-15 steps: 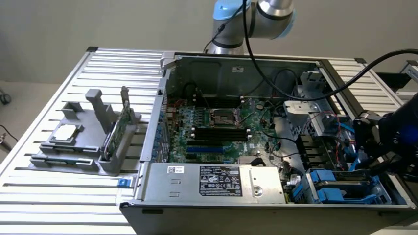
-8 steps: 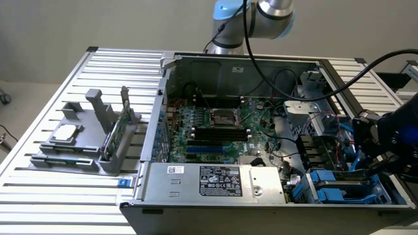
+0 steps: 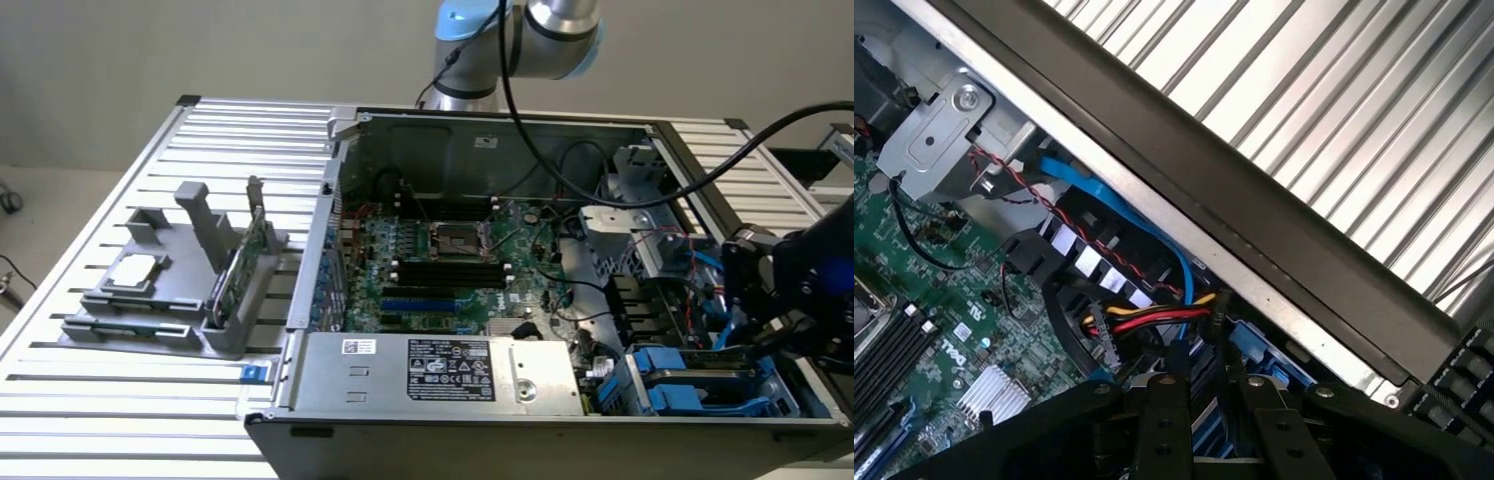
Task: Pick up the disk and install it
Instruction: 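Insert the first disk wire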
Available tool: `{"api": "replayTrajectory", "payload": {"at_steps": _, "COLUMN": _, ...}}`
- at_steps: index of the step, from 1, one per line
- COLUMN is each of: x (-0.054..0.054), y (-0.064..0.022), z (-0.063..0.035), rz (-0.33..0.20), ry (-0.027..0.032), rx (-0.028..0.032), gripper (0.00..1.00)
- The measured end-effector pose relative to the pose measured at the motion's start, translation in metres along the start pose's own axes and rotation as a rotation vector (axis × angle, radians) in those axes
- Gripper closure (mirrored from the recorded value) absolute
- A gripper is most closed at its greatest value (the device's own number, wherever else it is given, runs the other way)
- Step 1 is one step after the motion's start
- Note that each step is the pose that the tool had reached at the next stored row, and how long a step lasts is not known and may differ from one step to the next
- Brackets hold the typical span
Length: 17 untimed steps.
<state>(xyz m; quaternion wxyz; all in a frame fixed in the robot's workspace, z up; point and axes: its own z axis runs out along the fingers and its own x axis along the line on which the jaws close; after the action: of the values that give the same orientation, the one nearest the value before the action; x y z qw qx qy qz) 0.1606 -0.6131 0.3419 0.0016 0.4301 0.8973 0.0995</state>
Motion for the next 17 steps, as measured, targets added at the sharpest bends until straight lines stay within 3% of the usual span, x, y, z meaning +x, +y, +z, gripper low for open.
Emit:
{"api": "replayTrajectory", "payload": {"at_steps": 10, "x": -0.0046, "y": 0.0017, "z": 0.0002, "rz": 0.011, "ry": 0.0048, "rx": 0.0003, "gripper": 0.75}}
{"api": "replayTrajectory", "payload": {"at_steps": 14, "x": -0.0065, "y": 0.0016, "z": 0.0006, "rz": 0.014, "ry": 0.0133, "rx": 0.0022, "gripper": 0.75}}
{"api": "replayTrajectory", "payload": {"at_steps": 17, "x": -0.0072, "y": 0.0014, "z": 0.0017, "rz": 0.018, "ry": 0.0226, "rx": 0.0083, "gripper": 0.75}}
